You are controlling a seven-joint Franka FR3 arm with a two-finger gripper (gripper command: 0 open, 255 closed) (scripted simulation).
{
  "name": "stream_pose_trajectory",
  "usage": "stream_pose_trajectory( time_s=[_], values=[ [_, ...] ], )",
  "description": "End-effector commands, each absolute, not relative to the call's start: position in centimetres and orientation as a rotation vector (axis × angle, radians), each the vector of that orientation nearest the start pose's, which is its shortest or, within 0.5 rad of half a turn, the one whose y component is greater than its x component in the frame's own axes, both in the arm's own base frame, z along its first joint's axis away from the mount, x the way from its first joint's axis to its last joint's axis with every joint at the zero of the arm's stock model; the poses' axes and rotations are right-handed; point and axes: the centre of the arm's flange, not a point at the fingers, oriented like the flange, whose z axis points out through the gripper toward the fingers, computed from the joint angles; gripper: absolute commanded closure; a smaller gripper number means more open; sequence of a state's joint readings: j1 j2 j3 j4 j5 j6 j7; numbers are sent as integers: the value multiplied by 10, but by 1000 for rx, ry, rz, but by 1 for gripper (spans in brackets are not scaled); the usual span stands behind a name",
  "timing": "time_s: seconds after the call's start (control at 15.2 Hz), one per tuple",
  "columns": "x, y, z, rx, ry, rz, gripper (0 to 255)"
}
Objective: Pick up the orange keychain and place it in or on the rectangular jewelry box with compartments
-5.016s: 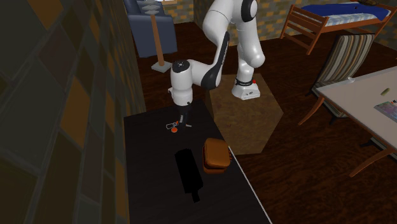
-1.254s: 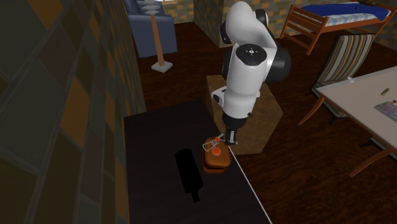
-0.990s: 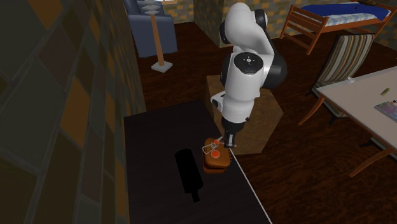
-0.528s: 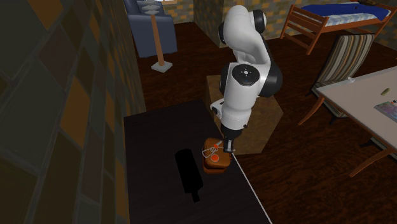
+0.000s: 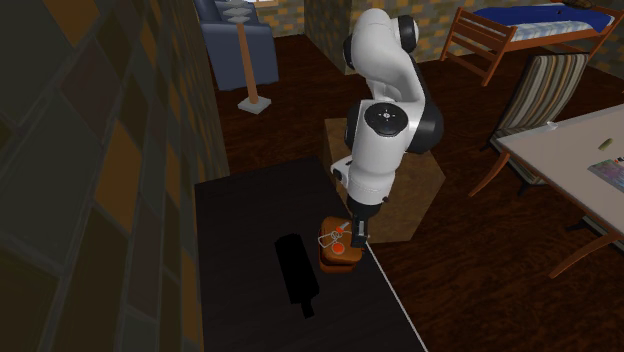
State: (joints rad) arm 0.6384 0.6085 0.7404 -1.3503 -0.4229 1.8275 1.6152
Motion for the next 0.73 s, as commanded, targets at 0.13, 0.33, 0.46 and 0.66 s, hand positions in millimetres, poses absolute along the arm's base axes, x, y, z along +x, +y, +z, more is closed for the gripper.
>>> stream_pose_trajectory(
  time_s=[0.13,0.33,0.46,0.66],
  values=[
    [276,649,437,-3100,358,-25,0],
    [275,648,463,-3100,358,-25,0],
    [275,648,487,-3100,358,-25,0],
    [275,648,487,-3100,358,-25,0]
  ],
)
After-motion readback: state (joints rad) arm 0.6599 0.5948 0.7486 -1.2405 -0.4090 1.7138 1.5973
